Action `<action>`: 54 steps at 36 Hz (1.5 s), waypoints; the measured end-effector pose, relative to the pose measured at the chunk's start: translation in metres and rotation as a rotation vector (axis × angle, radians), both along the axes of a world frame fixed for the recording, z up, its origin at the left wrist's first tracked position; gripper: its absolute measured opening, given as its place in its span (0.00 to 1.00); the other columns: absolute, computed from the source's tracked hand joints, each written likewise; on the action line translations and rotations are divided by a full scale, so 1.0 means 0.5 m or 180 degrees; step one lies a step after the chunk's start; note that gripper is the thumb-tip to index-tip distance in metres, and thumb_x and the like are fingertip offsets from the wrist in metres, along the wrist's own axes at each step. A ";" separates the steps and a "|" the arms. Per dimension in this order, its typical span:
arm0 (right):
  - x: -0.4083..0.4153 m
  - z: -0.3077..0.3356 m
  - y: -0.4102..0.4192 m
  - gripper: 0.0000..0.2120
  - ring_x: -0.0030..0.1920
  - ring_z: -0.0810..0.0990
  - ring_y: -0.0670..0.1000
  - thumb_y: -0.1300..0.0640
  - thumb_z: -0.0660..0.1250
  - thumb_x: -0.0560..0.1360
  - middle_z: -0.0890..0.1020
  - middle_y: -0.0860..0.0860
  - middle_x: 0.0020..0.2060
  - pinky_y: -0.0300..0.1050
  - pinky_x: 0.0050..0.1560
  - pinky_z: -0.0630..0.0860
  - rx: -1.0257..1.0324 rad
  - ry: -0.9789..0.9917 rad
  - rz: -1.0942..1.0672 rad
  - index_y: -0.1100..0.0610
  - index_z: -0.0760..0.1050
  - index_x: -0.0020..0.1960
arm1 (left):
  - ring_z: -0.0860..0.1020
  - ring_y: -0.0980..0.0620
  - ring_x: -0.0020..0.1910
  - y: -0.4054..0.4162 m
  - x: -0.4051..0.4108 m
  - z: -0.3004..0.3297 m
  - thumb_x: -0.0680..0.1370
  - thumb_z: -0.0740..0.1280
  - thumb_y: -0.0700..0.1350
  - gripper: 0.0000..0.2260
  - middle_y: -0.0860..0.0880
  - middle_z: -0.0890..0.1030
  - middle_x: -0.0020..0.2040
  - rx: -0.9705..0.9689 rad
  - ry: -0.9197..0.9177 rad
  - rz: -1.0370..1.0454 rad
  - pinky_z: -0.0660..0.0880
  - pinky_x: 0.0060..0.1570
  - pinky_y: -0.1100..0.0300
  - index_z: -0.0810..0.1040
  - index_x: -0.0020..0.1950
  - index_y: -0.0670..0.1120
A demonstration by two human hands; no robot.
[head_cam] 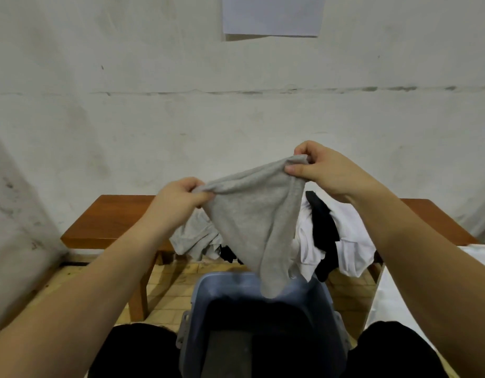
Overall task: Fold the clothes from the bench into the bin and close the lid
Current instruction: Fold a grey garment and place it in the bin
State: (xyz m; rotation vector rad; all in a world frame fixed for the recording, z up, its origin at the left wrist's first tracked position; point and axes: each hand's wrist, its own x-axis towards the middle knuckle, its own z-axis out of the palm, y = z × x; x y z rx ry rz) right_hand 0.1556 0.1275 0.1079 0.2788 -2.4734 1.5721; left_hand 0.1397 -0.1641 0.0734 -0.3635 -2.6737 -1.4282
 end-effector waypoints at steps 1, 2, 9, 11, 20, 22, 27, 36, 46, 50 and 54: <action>0.001 -0.002 0.009 0.08 0.42 0.78 0.44 0.58 0.74 0.74 0.80 0.46 0.40 0.41 0.48 0.74 0.0052 -0.0132 0.0046 0.51 0.75 0.47 | 0.77 0.51 0.40 0.001 -0.005 0.005 0.77 0.70 0.46 0.06 0.45 0.82 0.42 0.0339 -0.0058 -0.0015 0.73 0.39 0.61 0.82 0.48 0.43; 0.000 -0.003 0.018 0.08 0.44 0.79 0.45 0.59 0.73 0.74 0.81 0.48 0.43 0.40 0.49 0.75 0.0163 -0.0263 0.0080 0.51 0.77 0.50 | 0.76 0.52 0.40 0.002 -0.012 0.009 0.77 0.69 0.44 0.07 0.45 0.81 0.42 0.0585 -0.0098 -0.0032 0.73 0.37 0.65 0.82 0.49 0.41; 0.004 -0.017 0.043 0.10 0.49 0.81 0.57 0.45 0.73 0.73 0.84 0.54 0.46 0.52 0.51 0.75 0.1719 -0.0793 -0.0147 0.52 0.81 0.47 | 0.71 0.56 0.29 0.012 -0.044 0.027 0.79 0.69 0.50 0.06 0.58 0.76 0.25 0.0668 -0.0019 -0.0036 0.71 0.34 0.67 0.84 0.48 0.49; 0.009 -0.010 0.040 0.12 0.41 0.78 0.51 0.46 0.72 0.74 0.83 0.53 0.41 0.46 0.44 0.70 0.1552 -0.0665 -0.0139 0.55 0.80 0.45 | 0.70 0.56 0.27 0.011 -0.050 0.038 0.78 0.70 0.51 0.07 0.52 0.74 0.25 0.0758 0.0096 -0.0068 0.70 0.38 0.61 0.85 0.48 0.50; -0.001 -0.032 0.032 0.08 0.32 0.74 0.42 0.49 0.72 0.75 0.77 0.43 0.30 0.36 0.36 0.70 0.0829 -0.0336 -0.0355 0.53 0.80 0.41 | 0.70 0.50 0.23 -0.004 -0.071 0.019 0.79 0.68 0.50 0.06 0.42 0.72 0.25 0.0874 0.0196 -0.0175 0.68 0.34 0.57 0.85 0.47 0.54; -0.009 -0.034 0.038 0.09 0.30 0.74 0.44 0.50 0.72 0.75 0.76 0.44 0.29 0.36 0.35 0.71 0.0596 -0.0429 -0.0341 0.56 0.80 0.42 | 0.70 0.50 0.23 -0.013 -0.080 0.011 0.78 0.69 0.50 0.07 0.41 0.74 0.29 0.0973 0.0131 -0.0216 0.68 0.31 0.58 0.86 0.45 0.56; -0.036 -0.027 0.033 0.03 0.30 0.81 0.45 0.55 0.69 0.78 0.80 0.43 0.29 0.43 0.38 0.73 0.0072 -0.0670 -0.0211 0.52 0.81 0.48 | 0.72 0.47 0.25 -0.013 -0.109 0.012 0.76 0.71 0.49 0.04 0.40 0.78 0.36 0.1186 -0.0009 -0.0286 0.71 0.30 0.58 0.87 0.44 0.54; -0.182 -0.001 0.040 0.04 0.36 0.85 0.44 0.55 0.66 0.80 0.82 0.45 0.41 0.34 0.31 0.72 -0.0203 -0.0671 -0.0472 0.49 0.79 0.50 | 0.79 0.49 0.26 0.032 -0.243 0.033 0.77 0.71 0.45 0.06 0.48 0.84 0.40 0.1468 -0.0430 -0.0160 0.74 0.28 0.62 0.83 0.51 0.44; -0.437 -0.088 0.082 0.04 0.36 0.83 0.46 0.57 0.65 0.81 0.81 0.52 0.46 0.35 0.35 0.78 -0.0295 -0.0675 -0.0779 0.52 0.78 0.50 | 0.82 0.50 0.31 0.123 -0.485 -0.008 0.79 0.69 0.44 0.04 0.46 0.82 0.43 0.1457 -0.0578 -0.0126 0.75 0.30 0.62 0.81 0.51 0.45; -0.486 -0.151 0.093 0.04 0.38 0.83 0.45 0.57 0.65 0.81 0.82 0.52 0.47 0.34 0.38 0.77 -0.0302 -0.0645 -0.0828 0.52 0.78 0.49 | 0.82 0.53 0.33 0.145 -0.543 -0.061 0.80 0.68 0.44 0.04 0.46 0.82 0.44 0.1442 -0.0712 -0.0203 0.78 0.35 0.61 0.80 0.52 0.45; -0.477 -0.219 0.085 0.04 0.44 0.83 0.50 0.58 0.65 0.80 0.83 0.55 0.47 0.39 0.43 0.78 -0.0460 -0.0726 -0.0808 0.54 0.79 0.49 | 0.82 0.52 0.36 0.142 -0.533 -0.126 0.81 0.66 0.42 0.04 0.45 0.82 0.43 0.1430 -0.0799 -0.0167 0.77 0.31 0.63 0.78 0.53 0.43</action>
